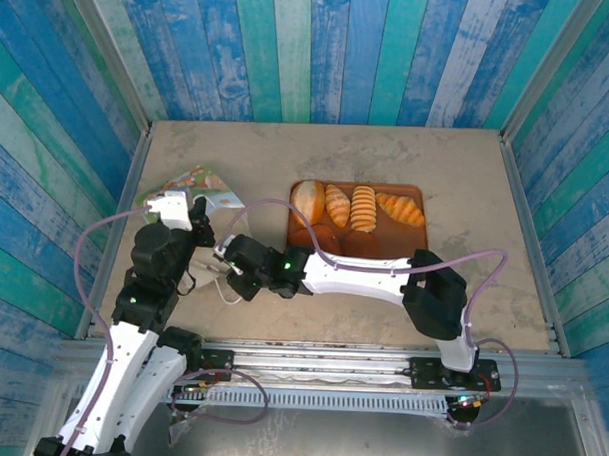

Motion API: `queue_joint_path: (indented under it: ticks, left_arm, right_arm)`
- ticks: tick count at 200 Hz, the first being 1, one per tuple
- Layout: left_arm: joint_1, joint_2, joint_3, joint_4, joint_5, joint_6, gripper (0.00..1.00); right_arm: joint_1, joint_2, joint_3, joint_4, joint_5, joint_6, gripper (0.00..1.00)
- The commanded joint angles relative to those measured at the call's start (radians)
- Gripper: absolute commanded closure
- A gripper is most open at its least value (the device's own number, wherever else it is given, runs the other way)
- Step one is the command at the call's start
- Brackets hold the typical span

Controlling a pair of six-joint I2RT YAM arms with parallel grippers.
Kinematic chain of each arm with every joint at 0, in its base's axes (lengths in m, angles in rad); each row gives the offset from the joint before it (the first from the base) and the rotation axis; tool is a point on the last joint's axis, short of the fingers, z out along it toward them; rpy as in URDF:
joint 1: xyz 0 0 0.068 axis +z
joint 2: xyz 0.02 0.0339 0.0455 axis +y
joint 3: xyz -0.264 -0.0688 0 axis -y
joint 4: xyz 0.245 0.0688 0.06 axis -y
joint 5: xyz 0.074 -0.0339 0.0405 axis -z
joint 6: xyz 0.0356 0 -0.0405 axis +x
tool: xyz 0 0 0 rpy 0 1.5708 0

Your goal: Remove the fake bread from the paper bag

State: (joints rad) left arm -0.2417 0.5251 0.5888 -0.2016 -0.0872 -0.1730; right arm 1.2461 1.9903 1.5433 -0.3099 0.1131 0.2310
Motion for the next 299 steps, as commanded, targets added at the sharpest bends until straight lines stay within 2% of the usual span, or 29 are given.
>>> queue_joint_path:
  ticks: [1, 41, 115, 190, 199, 231, 299]
  left_arm:
    - [0.007, 0.000, -0.007, 0.029, 0.013, -0.004, 1.00]
    - [0.007, -0.005, -0.007, 0.027, 0.014, -0.006, 1.00]
    - [0.008, -0.006, -0.009, 0.030, 0.018, -0.007, 1.00]
    - [0.012, -0.008, -0.009, 0.029, 0.022, -0.008, 1.00]
    - [0.013, -0.009, -0.009, 0.030, 0.022, -0.007, 1.00]
    - [0.016, -0.011, -0.009, 0.030, 0.024, -0.011, 1.00]
    - [0.018, -0.008, -0.009, 0.030, 0.024, -0.010, 1.00]
  right_arm:
    - [-0.011, -0.033, -0.022, 0.007, -0.005, 0.017, 0.61]
    - [-0.011, 0.018, 0.031, -0.017, -0.019, 0.021, 0.57]
    - [-0.014, 0.116, 0.155, 0.000, 0.013, 0.016, 0.56]
    - [-0.038, 0.209, 0.262, -0.063, 0.036, 0.059, 0.60]
    - [-0.039, 0.211, 0.267, -0.074, 0.031, 0.058, 0.60]
    - [-0.038, 0.188, 0.256, -0.100, 0.021, 0.059, 0.72]
    - [-0.032, 0.048, 0.147, -0.106, 0.044, 0.051, 0.74]
